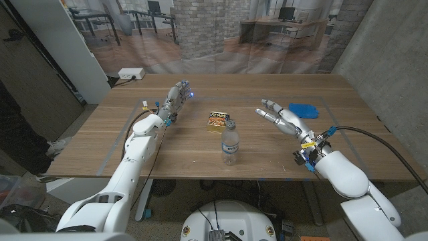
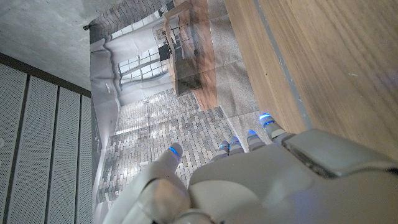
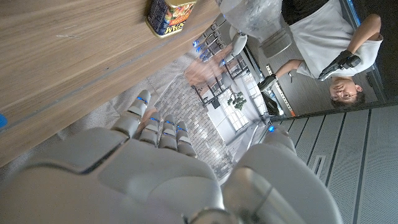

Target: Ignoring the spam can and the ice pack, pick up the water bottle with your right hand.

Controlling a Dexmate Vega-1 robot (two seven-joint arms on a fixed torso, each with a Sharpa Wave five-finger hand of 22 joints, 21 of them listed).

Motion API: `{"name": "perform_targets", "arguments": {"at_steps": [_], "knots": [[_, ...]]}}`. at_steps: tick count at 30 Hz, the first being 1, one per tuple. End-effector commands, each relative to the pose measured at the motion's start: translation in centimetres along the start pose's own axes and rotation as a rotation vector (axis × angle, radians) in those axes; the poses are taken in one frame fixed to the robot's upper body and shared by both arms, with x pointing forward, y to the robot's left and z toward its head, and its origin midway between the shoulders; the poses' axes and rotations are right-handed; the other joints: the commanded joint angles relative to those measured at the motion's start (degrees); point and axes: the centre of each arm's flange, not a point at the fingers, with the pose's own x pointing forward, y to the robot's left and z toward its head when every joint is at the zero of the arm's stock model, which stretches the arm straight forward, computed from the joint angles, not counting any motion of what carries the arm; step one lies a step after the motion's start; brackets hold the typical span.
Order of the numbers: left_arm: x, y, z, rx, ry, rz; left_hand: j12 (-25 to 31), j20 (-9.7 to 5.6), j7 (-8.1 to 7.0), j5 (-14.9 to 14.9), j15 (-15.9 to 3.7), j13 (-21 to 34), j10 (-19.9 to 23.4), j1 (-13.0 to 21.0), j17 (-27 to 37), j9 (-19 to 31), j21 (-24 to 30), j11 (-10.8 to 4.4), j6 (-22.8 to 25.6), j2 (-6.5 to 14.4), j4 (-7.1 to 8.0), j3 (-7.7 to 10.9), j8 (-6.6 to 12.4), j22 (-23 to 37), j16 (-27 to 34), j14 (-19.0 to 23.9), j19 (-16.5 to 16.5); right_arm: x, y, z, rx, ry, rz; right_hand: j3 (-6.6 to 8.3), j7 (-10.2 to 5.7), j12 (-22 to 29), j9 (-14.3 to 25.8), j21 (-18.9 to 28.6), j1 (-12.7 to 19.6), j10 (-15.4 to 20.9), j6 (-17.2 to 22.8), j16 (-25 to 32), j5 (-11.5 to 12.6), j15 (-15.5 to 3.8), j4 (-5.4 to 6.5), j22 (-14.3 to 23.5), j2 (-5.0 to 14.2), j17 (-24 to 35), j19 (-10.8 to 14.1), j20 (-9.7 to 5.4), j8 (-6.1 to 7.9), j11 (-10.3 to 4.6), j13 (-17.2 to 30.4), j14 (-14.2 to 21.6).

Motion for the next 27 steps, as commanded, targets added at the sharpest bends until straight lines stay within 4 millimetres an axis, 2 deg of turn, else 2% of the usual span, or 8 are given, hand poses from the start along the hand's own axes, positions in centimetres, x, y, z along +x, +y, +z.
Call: {"name": "perform_targets", "arguments": {"at_steps": [1,27], "knots": [[-0.4,0.2,0.0,0.004,0.000,-0.008,0.23,0.39,0.51,0.20,0.14,0.15,-3.05,0.00,0.33,0.19,-0.39,0.24,-4.17,5.65,-0.10,-0.15,0.19,0.07,0.38,-4.31,-3.32,-0.6,1.2,1.0,-0.039,0.013,0.002,-0.29,1.65,0.40,0.08,0.08,0.73,-0.30,-0.17,0.42,0.29,0.15,0.05,0.21,0.10,0.33,0.47,-0.29,0.09,0.29,0.28,0.26],[-0.3,1.1,-0.2,0.003,0.010,-0.024,0.27,0.42,0.45,0.23,0.18,0.14,-3.00,0.00,0.34,0.19,-0.48,0.33,-4.18,5.70,-0.08,-0.21,0.19,0.08,0.36,-4.36,-3.29,0.0,4.5,2.2,-0.071,0.033,0.017,-0.83,1.56,0.30,0.09,-0.05,1.92,-0.70,-0.72,0.36,0.98,-0.35,-0.66,0.18,-0.23,0.33,0.18,-0.84,0.01,-0.22,0.30,0.06]]}}
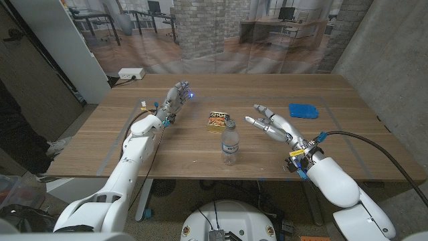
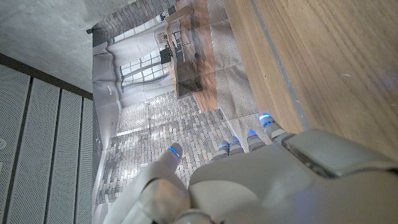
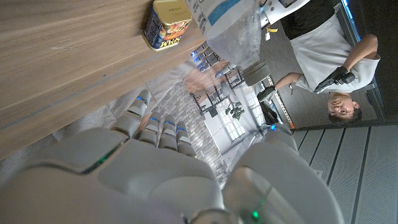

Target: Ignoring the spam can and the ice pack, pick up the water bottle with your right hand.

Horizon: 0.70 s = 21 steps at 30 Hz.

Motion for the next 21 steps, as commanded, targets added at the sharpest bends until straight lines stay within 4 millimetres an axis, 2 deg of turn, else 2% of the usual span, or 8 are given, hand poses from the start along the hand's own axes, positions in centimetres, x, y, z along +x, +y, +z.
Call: {"name": "perform_targets", "arguments": {"at_steps": [1,21], "knots": [[0.0,0.8,-0.1,0.002,0.010,0.000,0.26,0.40,0.48,0.23,0.19,0.20,-3.01,0.00,0.34,0.19,-0.07,0.27,-4.16,5.70,-0.07,-0.22,0.19,0.09,0.36,-4.36,-3.29,0.3,1.5,0.3,-0.031,0.017,0.006,-0.13,1.23,0.31,0.10,-0.06,0.81,-0.47,-0.39,0.36,0.36,-0.16,-0.47,0.18,-0.08,0.33,0.18,-0.43,0.02,0.04,0.30,-0.17],[0.6,1.4,-0.3,0.003,0.021,-0.015,0.24,0.40,0.47,0.27,0.11,0.21,-3.14,0.00,0.34,0.20,-0.13,0.35,-4.27,5.81,-0.04,-0.22,0.16,0.11,0.35,-4.42,-3.27,1.0,3.8,0.8,-0.016,0.029,0.027,-0.65,1.26,0.33,0.10,-0.07,2.12,-0.55,-0.53,0.33,1.03,-0.23,-1.25,0.17,-0.45,0.33,0.12,-0.53,0.11,0.16,0.31,-0.31]]}}
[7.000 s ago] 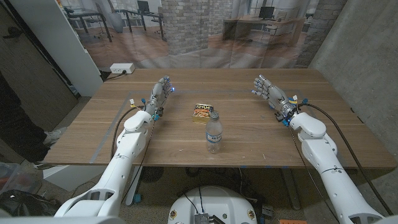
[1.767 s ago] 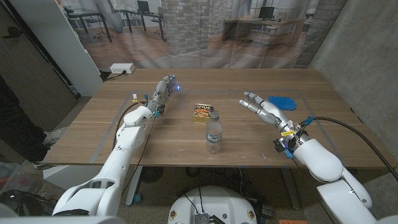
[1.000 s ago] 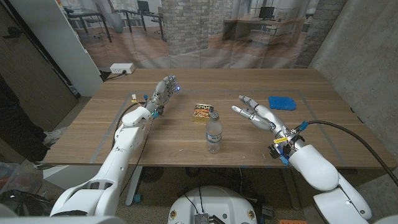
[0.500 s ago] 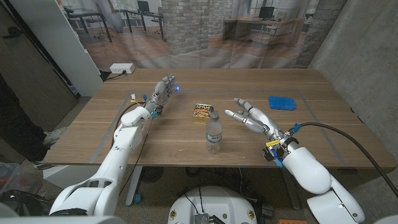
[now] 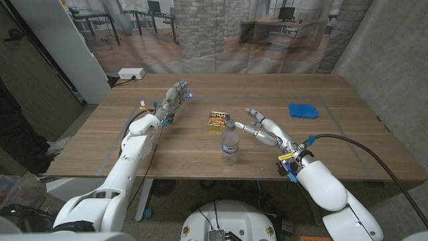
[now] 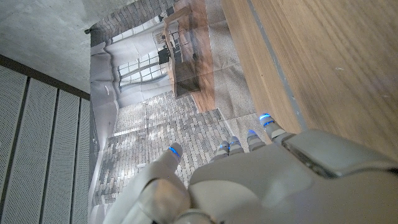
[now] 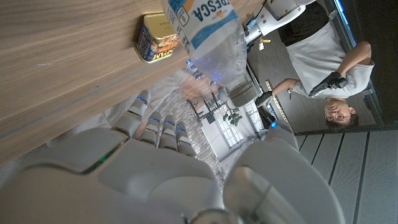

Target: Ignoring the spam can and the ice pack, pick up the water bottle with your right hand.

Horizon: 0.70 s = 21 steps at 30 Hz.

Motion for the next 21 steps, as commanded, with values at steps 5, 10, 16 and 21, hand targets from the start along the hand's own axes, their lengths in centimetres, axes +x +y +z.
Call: {"name": "perform_targets", "arguments": {"at_steps": [5,10,16,21], "knots": [[0.4,0.3,0.0,0.008,0.004,-0.021,0.24,0.41,0.48,0.28,0.13,0.06,-3.18,0.01,0.34,0.20,-0.15,0.30,-4.32,5.84,-0.03,-0.23,0.15,0.11,0.37,-4.40,-3.27,0.7,1.9,0.5,0.006,0.005,0.021,-0.20,1.17,0.24,0.11,-0.10,0.94,-0.84,-0.68,0.33,0.79,-0.07,-0.47,0.17,-0.24,0.34,-0.18,-0.38,0.00,-0.16,0.31,-0.13],[0.5,0.3,0.0,0.009,0.005,-0.021,0.23,0.40,0.45,0.29,0.11,0.06,-3.21,0.01,0.34,0.20,-0.18,0.30,-4.32,5.85,-0.03,-0.23,0.16,0.12,0.38,-4.38,-3.28,0.8,2.2,0.6,0.003,0.003,0.028,-0.35,1.13,0.23,0.11,-0.12,1.23,-0.95,-0.79,0.31,0.96,-0.11,-0.63,0.18,-0.27,0.34,-0.26,-0.43,0.00,-0.22,0.32,-0.23],[0.5,0.3,0.1,0.010,0.005,-0.024,0.22,0.40,0.53,0.29,0.13,0.06,-3.24,0.01,0.34,0.20,-0.20,0.31,-4.30,5.85,-0.03,-0.24,0.17,0.12,0.36,-4.42,-3.29,0.9,2.8,0.6,0.003,0.000,0.039,-0.48,1.18,0.17,0.12,-0.13,1.51,-1.19,-0.86,0.30,1.11,-0.18,-0.79,0.18,-0.31,0.34,-0.30,-0.54,0.00,-0.28,0.32,-0.29],[0.4,0.3,0.0,0.012,0.007,-0.026,0.24,0.40,0.50,0.30,0.13,0.06,-3.21,0.02,0.34,0.20,-0.21,0.36,-4.29,5.86,-0.03,-0.24,0.18,0.12,0.36,-4.42,-3.28,1.0,3.6,0.6,0.003,0.003,0.047,-0.59,1.18,0.15,0.12,-0.14,1.80,-1.30,-0.94,0.30,1.25,-0.22,-0.94,0.18,-0.31,0.34,-0.34,-0.52,0.01,-0.30,0.32,-0.32]]}}
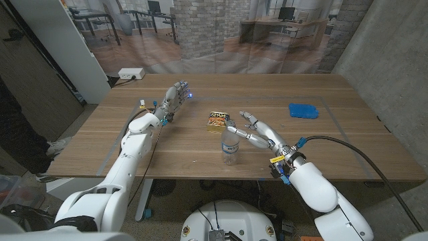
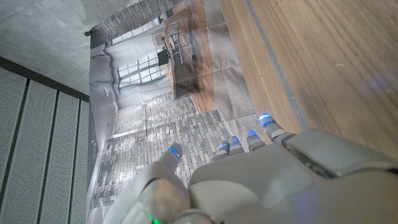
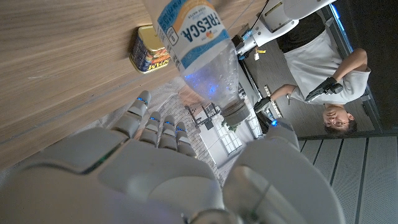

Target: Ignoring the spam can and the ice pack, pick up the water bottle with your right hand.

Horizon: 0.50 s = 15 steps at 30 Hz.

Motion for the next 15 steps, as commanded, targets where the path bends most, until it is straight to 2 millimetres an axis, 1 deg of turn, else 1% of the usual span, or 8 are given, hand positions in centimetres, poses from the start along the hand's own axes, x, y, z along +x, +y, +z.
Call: {"name": "perform_targets", "arguments": {"at_steps": [1,15], "knots": [[0.0,0.0,-0.1,0.004,0.003,-0.006,0.23,0.40,0.50,0.30,0.15,0.07,-3.44,0.02,0.34,0.20,0.02,0.15,-4.29,5.86,-0.03,-0.24,0.18,0.12,0.36,-4.42,-3.27,0.4,1.4,0.1,0.002,0.003,0.018,-0.07,1.30,0.13,0.12,-0.14,0.74,-0.44,-0.52,0.30,0.40,-0.25,-0.44,0.18,-0.03,0.35,-0.04,-0.26,-0.02,-0.09,0.32,-0.33],[-0.2,-0.1,0.0,0.011,0.005,-0.011,0.25,0.39,0.52,0.32,0.14,0.08,-3.42,0.02,0.34,0.20,-0.02,0.05,-4.32,5.87,-0.03,-0.26,0.17,0.13,0.37,-4.43,-3.26,0.6,2.8,-0.1,-0.021,0.019,0.017,-0.46,1.05,-0.24,0.15,-0.09,2.54,-2.25,-3.15,0.32,1.13,-0.62,-1.28,0.18,0.21,0.36,-0.02,-0.71,-0.63,-0.69,0.35,-0.51]]}}
